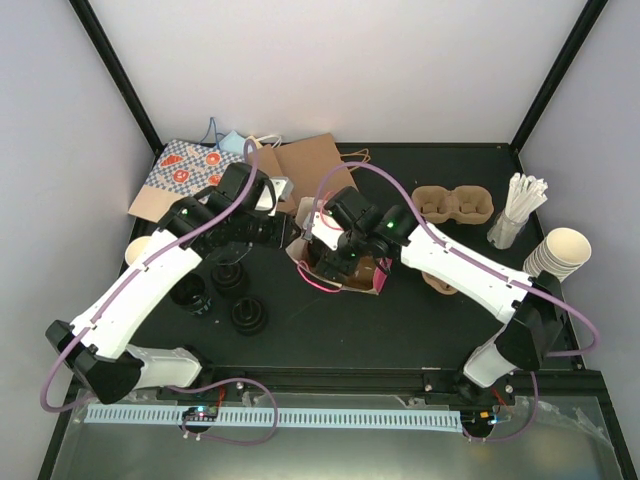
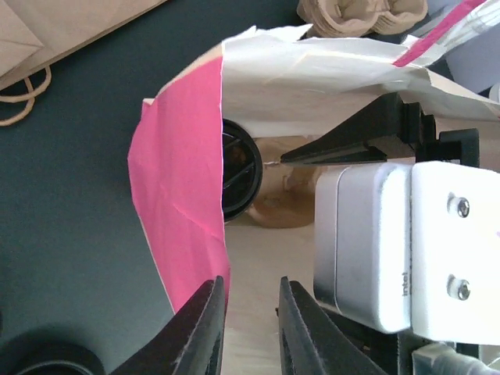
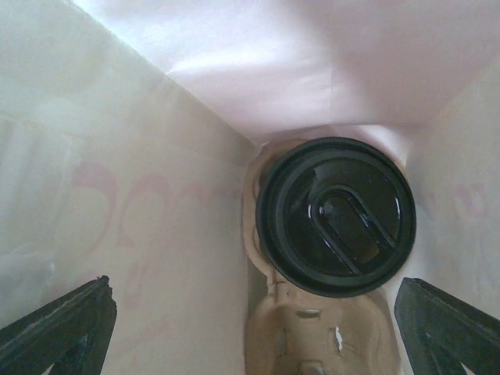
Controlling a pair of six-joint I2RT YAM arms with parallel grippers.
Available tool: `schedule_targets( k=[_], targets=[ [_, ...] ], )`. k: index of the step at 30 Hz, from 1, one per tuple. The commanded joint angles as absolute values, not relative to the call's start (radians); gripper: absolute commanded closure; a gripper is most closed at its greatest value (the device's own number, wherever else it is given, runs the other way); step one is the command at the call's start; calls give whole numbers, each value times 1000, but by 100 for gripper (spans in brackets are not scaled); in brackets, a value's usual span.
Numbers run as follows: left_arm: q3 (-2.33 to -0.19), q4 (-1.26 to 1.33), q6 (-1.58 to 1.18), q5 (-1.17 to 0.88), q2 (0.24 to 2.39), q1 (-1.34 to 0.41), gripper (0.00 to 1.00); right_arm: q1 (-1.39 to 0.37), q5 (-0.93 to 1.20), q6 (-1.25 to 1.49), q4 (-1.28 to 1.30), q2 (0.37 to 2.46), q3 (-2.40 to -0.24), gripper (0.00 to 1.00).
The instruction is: Pack the takeout coffee
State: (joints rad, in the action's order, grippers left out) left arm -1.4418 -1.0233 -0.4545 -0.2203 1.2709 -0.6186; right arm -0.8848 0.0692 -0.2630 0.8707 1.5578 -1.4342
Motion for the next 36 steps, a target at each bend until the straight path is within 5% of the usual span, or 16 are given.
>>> schedule_targets(
  k=[1,4,7,14,24,36],
  targets=[
    [-1496,-1045,-442,-163,1316,-634,78,-881,110,-249,878,1559,-1450,0],
    [-1524,-1100,-449,-93,1351,-639,76,-881,119,-238,875,1547,-1454,0],
    [-1523,-1103,-453,-22,1349,-643,62,-880,113,-226,861,1516,-1456,0],
    [-1530,-1106,-445,49,1348,-645,69,-881,103,-207,864,1457,-1474,0],
    [-1501,-948,-425,-206,1238,-640,67,-881,115,-192,862,1378,-1465,0],
    [-1516,-1033,-368,-25,1259,-634,35,-881,118,-89,775,1192,-1442,0]
  ],
)
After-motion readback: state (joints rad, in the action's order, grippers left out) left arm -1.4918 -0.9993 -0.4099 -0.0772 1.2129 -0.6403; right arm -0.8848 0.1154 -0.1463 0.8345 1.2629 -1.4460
